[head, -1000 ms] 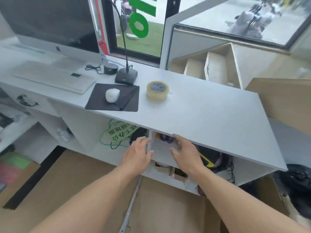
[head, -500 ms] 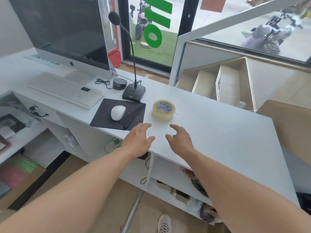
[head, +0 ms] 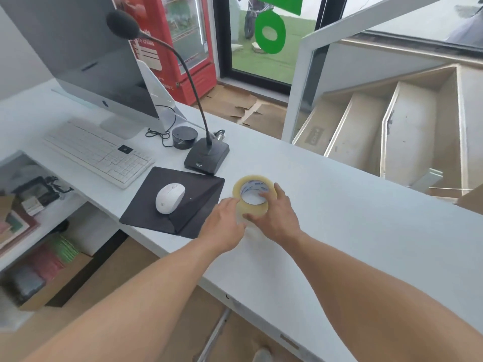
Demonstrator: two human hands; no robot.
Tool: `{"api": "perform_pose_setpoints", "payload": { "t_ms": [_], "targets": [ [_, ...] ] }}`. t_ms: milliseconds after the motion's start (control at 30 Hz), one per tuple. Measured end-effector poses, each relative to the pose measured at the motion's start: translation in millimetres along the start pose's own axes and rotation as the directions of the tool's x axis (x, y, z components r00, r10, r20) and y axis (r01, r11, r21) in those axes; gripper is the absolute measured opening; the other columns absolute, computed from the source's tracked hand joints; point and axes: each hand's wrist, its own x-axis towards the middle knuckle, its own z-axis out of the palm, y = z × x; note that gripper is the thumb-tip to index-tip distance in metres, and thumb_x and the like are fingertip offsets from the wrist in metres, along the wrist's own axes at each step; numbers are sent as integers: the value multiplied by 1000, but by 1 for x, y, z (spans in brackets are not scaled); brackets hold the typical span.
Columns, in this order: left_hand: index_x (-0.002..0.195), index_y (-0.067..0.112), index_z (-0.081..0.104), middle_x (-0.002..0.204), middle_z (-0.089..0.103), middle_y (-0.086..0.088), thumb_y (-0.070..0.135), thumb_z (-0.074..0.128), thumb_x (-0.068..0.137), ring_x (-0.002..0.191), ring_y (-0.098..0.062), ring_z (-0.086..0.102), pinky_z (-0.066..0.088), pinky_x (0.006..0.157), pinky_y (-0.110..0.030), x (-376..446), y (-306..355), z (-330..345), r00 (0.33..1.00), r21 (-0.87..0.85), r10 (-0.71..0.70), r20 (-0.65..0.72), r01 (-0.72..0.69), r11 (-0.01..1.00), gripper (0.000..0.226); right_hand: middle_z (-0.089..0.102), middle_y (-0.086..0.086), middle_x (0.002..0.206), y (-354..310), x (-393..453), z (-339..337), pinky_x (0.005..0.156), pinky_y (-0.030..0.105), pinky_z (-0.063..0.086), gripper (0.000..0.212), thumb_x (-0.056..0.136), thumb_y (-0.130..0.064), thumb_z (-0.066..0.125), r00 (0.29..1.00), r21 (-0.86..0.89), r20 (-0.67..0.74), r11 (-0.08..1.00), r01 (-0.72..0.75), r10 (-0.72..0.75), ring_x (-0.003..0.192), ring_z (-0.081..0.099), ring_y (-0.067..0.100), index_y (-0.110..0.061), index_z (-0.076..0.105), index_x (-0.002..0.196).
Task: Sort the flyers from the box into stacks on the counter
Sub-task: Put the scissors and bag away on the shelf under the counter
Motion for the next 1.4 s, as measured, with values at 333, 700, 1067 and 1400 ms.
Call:
{"api": "perform_pose_setpoints", "payload": {
  "t_ms": [333,700,1067,1400],
  "targets": [
    [161,25,19,168,17,5,33,55,101,154,-16,18,24,122,-38,-9,-12,8,996,-22,-78,38,79,997,71,0,-7,169,7,-13,8,89,33,44,38,82,-50,76,1000,50,-25,999,-11,13,133,50,21,-25,59,105],
    [160,33,5,161,28,4,35,71,90,142,-23,40,41,108,-42,-97,-31,5,1000,-111,18,22,-15,994,96,36,-26,141,-8,-135,30,96,22,40,36,68,-42,91,979,293,-193,948,121,-65,117,49,-2,-31,66,92],
    [127,34,49,118,62,15,41,97,54,110,-14,60,52,93,-40,-243,-125,4,999,-273,32,26,-23,962,88,38,-26,145,-54,-303,107,110,27,37,84,64,-48,93,974,225,-221,969,104,-53,132,40,-3,-47,44,133],
    [135,44,42,129,58,15,56,91,60,115,-12,58,52,94,-39,-305,-138,79,979,-203,108,175,-71,977,90,41,-24,145,6,-389,152,109,21,32,45,66,-40,92,979,238,-180,970,-53,98,131,38,-4,-32,61,99]
  ]
}}
